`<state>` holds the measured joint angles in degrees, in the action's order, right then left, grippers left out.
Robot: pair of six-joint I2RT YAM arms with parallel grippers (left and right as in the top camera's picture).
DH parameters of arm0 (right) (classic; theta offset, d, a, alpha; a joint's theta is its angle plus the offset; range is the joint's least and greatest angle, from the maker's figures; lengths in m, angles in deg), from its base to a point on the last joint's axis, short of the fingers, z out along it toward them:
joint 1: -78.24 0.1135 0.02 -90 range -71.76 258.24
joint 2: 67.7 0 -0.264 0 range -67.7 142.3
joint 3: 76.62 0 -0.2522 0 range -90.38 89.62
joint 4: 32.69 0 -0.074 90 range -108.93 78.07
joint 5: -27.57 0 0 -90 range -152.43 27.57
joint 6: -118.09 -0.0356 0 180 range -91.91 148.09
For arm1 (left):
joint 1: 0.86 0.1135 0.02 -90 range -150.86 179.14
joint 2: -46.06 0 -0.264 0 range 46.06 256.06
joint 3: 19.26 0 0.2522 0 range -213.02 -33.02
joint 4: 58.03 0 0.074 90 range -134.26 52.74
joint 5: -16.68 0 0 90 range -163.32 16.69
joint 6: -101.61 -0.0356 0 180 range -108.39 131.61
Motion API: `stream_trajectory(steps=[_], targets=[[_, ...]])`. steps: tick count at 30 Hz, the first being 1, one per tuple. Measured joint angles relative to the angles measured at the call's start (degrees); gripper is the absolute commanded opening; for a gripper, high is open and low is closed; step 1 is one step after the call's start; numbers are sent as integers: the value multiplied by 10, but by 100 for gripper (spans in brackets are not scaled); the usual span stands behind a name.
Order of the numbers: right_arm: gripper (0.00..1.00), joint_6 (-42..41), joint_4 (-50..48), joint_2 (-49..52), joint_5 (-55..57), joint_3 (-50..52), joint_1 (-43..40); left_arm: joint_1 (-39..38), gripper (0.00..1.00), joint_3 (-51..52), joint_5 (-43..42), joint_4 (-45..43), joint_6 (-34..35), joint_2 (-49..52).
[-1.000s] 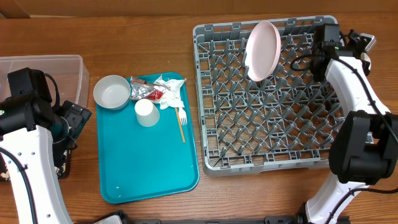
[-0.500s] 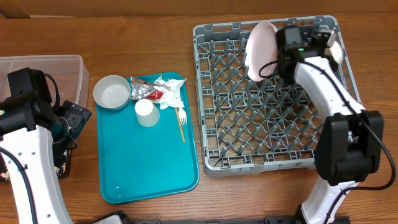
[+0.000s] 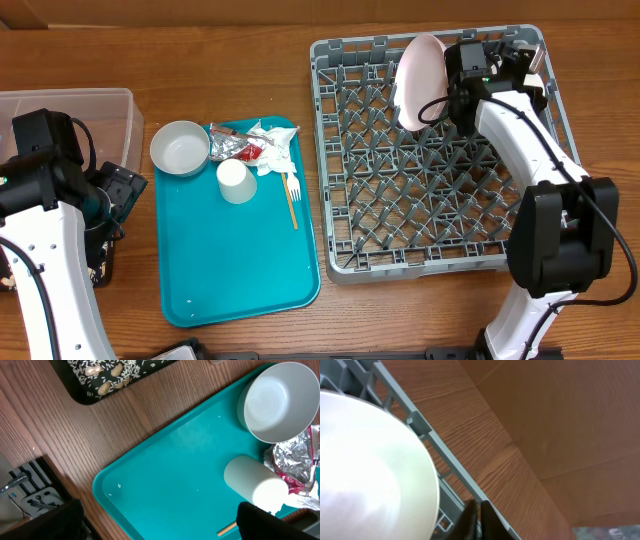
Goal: Sort waste into correct bins and load items into the dishwasher rack
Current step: 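Lower the white bowl into the rack and open the right gripper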
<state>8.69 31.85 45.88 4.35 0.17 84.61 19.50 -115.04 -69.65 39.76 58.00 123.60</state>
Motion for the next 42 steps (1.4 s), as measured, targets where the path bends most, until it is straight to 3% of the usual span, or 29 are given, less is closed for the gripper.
stream_trajectory(steps=[6, 9, 11, 16, 22, 26, 42], targets=[[31, 3, 2, 0, -70, -4, -12, 0, 100, 0, 0, 0, 0, 0], [56, 4, 18, 0, -122, -24, -12, 0, 100, 0, 0, 0, 0, 0], [67, 5, 35, -1, -167, -56, -12, 0, 100, 0, 0, 0, 0, 0], [73, 11, 76, -24, -264, -141, -15, 0, 100, 0, 0, 0, 0, 0], [72, 120, 96, -66, -476, -193, -45, 0, 100, 0, 0, 0, 0, 0], [55, 192, 101, -65, -604, -175, -72, 0, 100, 0, 0, 0, 0, 0], [49, 239, 105, 35, -672, -159, -85, 0, 100, 0, 0, 0, 0, 0]])
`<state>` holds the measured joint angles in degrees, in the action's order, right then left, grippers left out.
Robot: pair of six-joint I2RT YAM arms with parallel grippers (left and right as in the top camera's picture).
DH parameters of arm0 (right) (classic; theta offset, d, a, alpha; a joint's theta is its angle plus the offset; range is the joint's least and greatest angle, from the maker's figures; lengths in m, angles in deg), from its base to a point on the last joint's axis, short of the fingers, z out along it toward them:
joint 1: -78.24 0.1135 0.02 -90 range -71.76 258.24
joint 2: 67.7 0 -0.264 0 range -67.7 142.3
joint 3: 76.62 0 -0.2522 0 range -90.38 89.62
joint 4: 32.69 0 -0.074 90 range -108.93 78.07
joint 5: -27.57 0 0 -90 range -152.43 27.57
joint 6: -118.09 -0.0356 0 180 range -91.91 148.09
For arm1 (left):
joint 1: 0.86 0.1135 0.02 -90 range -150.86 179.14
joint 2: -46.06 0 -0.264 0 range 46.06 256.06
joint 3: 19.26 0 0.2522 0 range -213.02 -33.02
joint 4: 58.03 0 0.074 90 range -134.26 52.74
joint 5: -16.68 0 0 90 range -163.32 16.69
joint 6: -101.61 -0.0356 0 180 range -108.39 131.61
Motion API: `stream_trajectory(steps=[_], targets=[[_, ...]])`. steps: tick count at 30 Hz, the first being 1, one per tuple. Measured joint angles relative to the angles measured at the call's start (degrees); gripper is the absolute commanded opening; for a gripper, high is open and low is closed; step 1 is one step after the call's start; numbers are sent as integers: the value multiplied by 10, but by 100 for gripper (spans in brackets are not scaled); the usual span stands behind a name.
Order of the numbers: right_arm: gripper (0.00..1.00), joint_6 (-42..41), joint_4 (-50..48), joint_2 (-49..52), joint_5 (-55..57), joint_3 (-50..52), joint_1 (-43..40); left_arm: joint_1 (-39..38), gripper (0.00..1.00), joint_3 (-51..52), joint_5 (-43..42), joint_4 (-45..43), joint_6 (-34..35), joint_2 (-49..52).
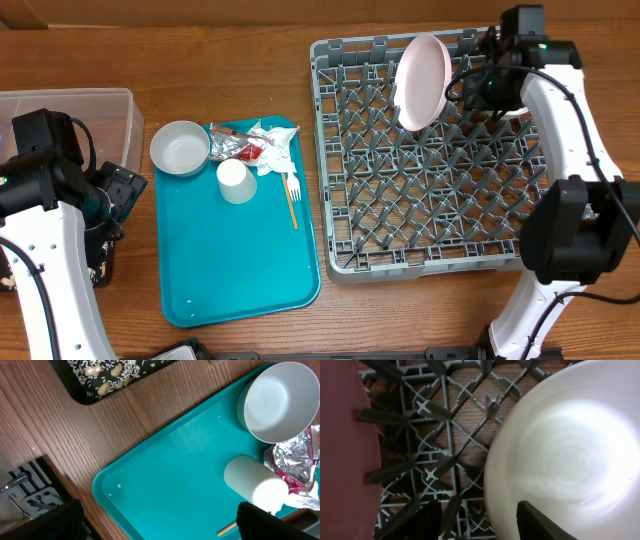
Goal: Sort waste into correct bins and load items into the dishwasher rack
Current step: 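Lower the white bowl into the rack and open the right gripper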
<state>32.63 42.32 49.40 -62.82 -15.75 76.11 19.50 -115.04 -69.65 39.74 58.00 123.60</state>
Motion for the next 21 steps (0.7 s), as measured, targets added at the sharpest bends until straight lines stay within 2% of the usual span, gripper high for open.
stream_trajectory(steps=[4, 6, 8, 12, 21], targets=[[40, 1, -1, 9, 16, 0, 3, 0, 100, 0, 0, 0, 0, 0], [32, 2, -2, 9, 21, 0, 3, 0, 100, 0, 0, 0, 0, 0], [18, 0, -2, 9, 24, 0, 3, 0, 100, 0, 0, 0, 0, 0], [5, -4, -2, 9, 29, 0, 3, 0, 100, 0, 0, 0, 0, 0], [4, -27, 25, 8, 31, -27, 2, 0, 100, 0, 0, 0, 0, 0]])
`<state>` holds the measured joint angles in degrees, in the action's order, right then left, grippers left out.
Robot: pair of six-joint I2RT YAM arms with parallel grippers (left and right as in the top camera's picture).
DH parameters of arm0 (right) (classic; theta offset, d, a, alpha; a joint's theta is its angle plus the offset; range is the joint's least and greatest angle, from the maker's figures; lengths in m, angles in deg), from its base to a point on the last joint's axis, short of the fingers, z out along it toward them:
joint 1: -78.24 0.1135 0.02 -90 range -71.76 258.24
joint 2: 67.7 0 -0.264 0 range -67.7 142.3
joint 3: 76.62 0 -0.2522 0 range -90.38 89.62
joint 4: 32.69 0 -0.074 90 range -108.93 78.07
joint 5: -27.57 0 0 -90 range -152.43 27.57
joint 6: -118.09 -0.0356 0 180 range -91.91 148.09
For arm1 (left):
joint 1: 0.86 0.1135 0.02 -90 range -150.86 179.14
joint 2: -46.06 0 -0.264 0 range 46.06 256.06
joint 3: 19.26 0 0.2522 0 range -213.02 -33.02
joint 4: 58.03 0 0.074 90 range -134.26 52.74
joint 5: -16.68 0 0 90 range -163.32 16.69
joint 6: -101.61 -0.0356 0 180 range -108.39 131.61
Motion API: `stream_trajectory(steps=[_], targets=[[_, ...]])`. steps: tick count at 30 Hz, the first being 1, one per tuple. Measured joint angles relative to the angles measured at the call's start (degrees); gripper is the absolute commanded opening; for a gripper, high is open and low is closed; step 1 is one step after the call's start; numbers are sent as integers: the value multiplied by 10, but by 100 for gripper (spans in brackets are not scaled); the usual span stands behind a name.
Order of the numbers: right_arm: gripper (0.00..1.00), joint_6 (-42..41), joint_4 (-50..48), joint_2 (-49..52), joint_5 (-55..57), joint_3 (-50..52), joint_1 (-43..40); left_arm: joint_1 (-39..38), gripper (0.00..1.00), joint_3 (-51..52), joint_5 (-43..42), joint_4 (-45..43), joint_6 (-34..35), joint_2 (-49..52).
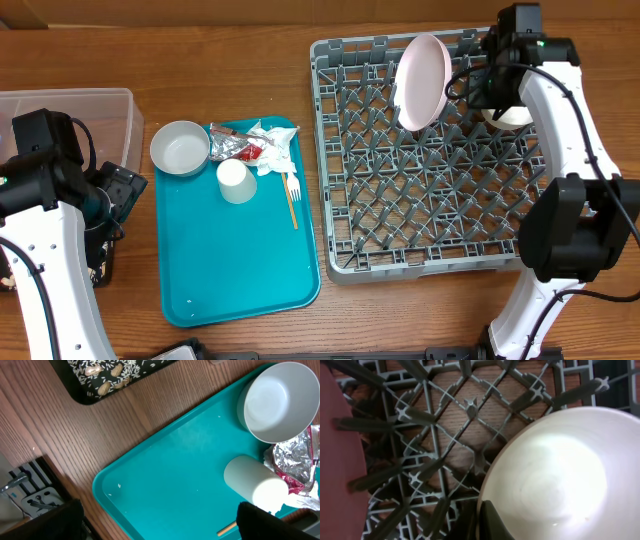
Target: Sort waste into correct bins and load items into the dishwasher rack
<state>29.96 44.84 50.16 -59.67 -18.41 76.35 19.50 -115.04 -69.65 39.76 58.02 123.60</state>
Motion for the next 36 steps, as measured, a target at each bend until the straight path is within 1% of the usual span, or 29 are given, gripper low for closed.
stream_trajectory(steps=[3, 8, 12, 17, 21, 29, 36], targets=[[4, -6, 26, 0, -46, -24, -5, 0, 100, 0, 0, 0, 0, 0], [4, -13, 35, -8, -215, -54, -34, 0, 100, 0, 0, 0, 0, 0], [4, -17, 61, -16, -383, -56, -94, 0, 100, 0, 0, 0, 0, 0], [4, -13, 93, -16, -504, -56, -161, 0, 100, 0, 0, 0, 0, 0], [4, 1, 98, -16, -593, -45, -183, 0, 100, 0, 0, 0, 0, 0], [4, 7, 45, -16, -700, 49, -184, 0, 100, 0, 0, 0, 0, 0], [4, 7, 30, -16, -719, 81, -184, 0, 100, 0, 0, 0, 0, 0]])
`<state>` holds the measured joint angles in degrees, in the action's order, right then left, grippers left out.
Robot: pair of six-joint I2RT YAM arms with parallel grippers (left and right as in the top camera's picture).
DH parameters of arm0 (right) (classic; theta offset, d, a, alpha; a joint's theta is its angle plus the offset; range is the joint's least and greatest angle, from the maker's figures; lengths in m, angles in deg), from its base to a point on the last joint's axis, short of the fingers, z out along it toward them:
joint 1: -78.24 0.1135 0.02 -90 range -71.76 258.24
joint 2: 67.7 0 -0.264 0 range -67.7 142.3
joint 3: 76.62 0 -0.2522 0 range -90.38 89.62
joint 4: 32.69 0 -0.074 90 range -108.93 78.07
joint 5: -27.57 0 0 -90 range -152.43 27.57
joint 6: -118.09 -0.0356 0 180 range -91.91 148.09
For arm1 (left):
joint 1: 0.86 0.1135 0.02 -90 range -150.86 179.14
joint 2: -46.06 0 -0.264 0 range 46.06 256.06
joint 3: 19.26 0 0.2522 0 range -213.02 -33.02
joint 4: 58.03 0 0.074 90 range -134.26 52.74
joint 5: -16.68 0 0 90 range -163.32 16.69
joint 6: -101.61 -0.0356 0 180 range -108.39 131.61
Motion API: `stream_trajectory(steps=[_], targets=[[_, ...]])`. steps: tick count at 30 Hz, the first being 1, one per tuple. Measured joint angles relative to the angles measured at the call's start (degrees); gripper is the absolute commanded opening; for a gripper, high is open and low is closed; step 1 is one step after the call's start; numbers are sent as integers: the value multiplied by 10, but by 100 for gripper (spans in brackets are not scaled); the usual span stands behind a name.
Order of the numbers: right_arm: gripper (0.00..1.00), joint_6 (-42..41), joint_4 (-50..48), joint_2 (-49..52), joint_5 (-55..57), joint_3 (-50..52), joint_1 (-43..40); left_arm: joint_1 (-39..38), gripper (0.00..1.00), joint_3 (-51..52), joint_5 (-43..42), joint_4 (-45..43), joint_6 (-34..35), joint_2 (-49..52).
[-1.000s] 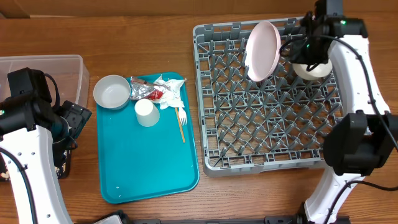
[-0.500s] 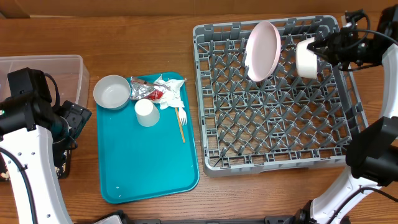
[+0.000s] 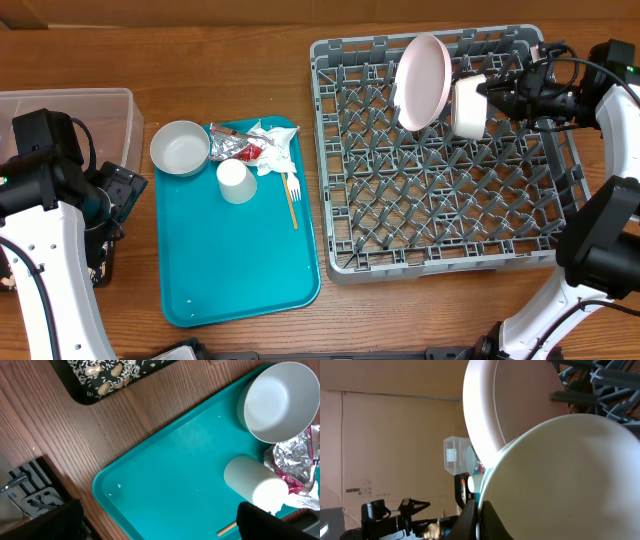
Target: Sort waste into correct bins and load items into the dishwasher rack
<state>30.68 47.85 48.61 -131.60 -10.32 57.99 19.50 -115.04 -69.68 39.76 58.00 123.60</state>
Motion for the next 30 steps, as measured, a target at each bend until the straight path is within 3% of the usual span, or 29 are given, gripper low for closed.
stream_trajectory(steps=[8, 19, 30], targets=[[4, -4, -12, 0, 33, 8, 0, 0, 100, 0, 0, 0, 0, 0], [4, -71, -54, -7, 87, 7, 0, 0, 100, 0, 0, 0, 0, 0], [6, -145, -23, -18, 283, -48, 3, 0, 100, 0, 0, 0, 0, 0]])
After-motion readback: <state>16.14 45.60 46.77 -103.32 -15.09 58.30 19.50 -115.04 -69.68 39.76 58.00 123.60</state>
